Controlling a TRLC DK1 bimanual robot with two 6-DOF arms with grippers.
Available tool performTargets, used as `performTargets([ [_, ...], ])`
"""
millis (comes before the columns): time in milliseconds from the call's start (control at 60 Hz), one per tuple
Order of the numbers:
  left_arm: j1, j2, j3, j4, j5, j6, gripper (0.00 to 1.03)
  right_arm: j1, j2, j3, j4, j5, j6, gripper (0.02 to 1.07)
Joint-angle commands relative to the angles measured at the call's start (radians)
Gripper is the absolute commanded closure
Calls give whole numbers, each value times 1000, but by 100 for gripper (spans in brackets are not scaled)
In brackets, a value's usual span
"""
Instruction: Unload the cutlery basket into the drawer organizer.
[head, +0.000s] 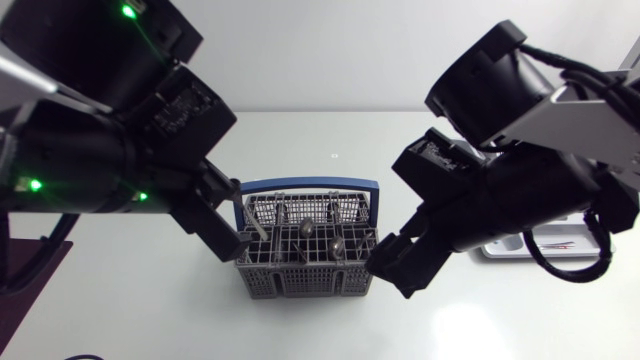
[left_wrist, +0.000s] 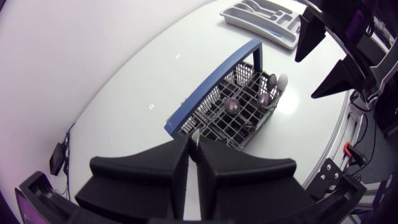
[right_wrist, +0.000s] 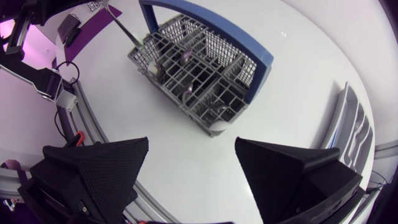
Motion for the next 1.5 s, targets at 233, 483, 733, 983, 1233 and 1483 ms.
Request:
performTargets([
  [233,43,3,64,38,127,-52,100,7,-103,-44,115,-57,-89,7],
  [483,207,103,97,59,457,-144,99,17,-126,-52,192,-60,-141,7],
  [733,233,189,132,56,608,-224,99,76,-111,-79,290,-22,-161,17],
  [983,244,281,203,6,758,-250,99,171,-65,-119,386,123,-207,38],
  [1233,252,313,232,-17,796,-251,99,172,-37,-142,448,150,-241,61],
  [1483,252,327,249,-31,822,-250,99,172,-5,-139,489,156,-249,70],
])
